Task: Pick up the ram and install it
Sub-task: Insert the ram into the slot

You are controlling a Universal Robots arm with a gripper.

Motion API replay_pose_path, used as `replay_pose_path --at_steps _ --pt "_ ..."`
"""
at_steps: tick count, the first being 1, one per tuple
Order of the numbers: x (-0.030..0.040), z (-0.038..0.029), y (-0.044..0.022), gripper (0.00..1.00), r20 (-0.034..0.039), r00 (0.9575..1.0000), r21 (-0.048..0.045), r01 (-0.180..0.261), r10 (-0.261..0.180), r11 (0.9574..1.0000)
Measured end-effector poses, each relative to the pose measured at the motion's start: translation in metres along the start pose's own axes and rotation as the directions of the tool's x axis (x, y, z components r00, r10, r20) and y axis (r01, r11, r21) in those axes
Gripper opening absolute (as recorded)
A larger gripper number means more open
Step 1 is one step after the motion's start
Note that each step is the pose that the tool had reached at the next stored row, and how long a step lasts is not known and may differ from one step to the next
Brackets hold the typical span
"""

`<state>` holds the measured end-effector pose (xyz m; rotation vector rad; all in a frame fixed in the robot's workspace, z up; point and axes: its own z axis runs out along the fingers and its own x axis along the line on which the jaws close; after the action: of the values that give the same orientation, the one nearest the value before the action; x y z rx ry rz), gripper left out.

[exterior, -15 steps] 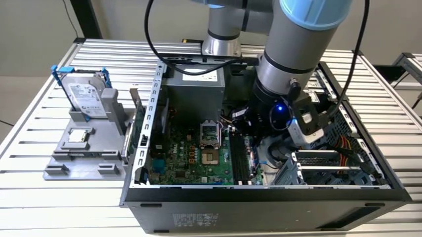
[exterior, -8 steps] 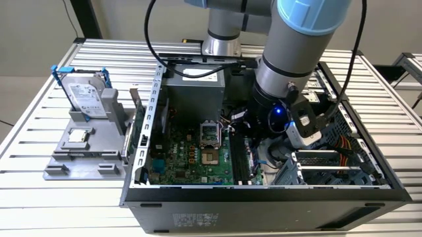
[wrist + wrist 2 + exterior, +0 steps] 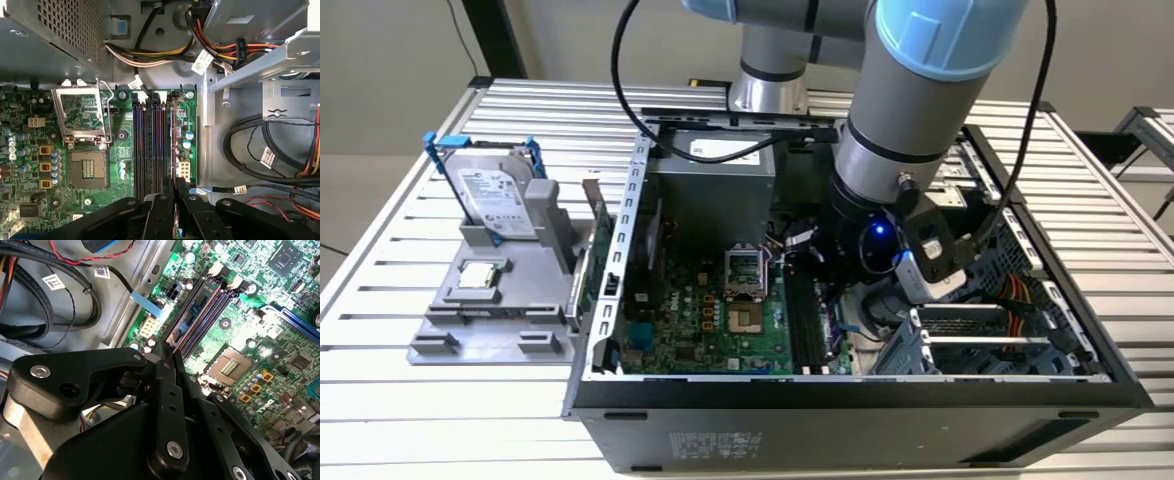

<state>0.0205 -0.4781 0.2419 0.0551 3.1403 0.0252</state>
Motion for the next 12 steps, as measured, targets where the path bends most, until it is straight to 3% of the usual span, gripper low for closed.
replay_pose_path --at_steps 12 --pt "0.0021 0.0061 -0.0002 0.00 -0.0002 1.0000 0.0004 0.006 -0.006 1.0000"
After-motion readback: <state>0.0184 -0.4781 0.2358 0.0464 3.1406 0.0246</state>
